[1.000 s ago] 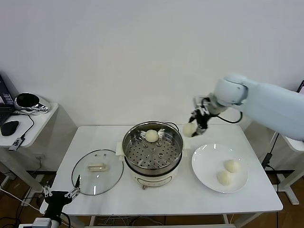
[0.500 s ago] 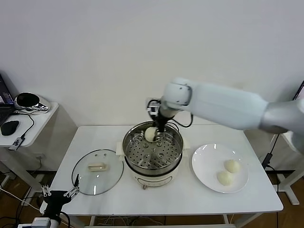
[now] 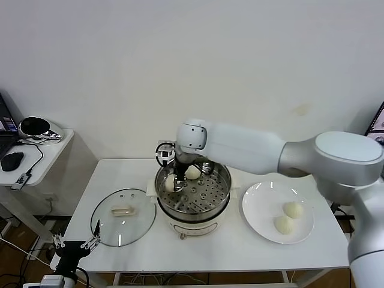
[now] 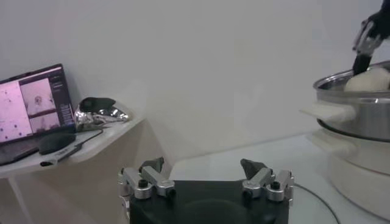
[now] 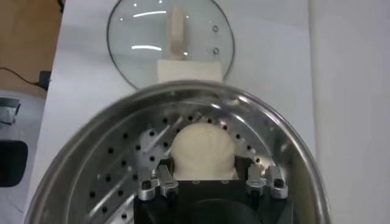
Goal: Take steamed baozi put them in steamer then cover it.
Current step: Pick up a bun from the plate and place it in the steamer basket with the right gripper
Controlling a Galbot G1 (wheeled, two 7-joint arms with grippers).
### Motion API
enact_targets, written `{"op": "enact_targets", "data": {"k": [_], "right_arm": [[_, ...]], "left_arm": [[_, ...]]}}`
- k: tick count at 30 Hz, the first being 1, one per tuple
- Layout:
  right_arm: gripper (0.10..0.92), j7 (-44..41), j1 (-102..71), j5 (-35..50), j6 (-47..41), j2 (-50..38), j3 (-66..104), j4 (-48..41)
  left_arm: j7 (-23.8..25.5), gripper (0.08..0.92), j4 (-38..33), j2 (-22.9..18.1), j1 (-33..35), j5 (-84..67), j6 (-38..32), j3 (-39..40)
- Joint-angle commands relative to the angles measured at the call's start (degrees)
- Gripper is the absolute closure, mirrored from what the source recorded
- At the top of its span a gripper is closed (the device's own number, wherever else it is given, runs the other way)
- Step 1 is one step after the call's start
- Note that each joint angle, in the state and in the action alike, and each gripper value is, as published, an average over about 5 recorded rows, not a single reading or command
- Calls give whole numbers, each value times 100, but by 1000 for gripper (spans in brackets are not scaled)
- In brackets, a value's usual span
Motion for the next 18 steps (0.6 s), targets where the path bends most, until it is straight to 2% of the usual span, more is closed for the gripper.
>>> {"op": "enact_targets", "data": {"k": [1,5,9,13,18], "right_arm": [[413,97,-230,-67,-78,297,21,-320],[396,70,-290,-176,-77,218,81,-335],[307,-46,-143,-188,-77,-2,129,-112],[219,-418,366,-182,-51,-477,158,460],[203,-1128,1203,-395,331,-1462,-51,1394]], "left_arm": [[-1,177,15,-2,1,6,-3,9],[0,177,9,-9,-4,17,2,22],[3,177,1,-6,-5,28,12,32],[7,177,-20,19,-2,34,25,31],[17,177,-66,60,-14,29,52,24]]}}
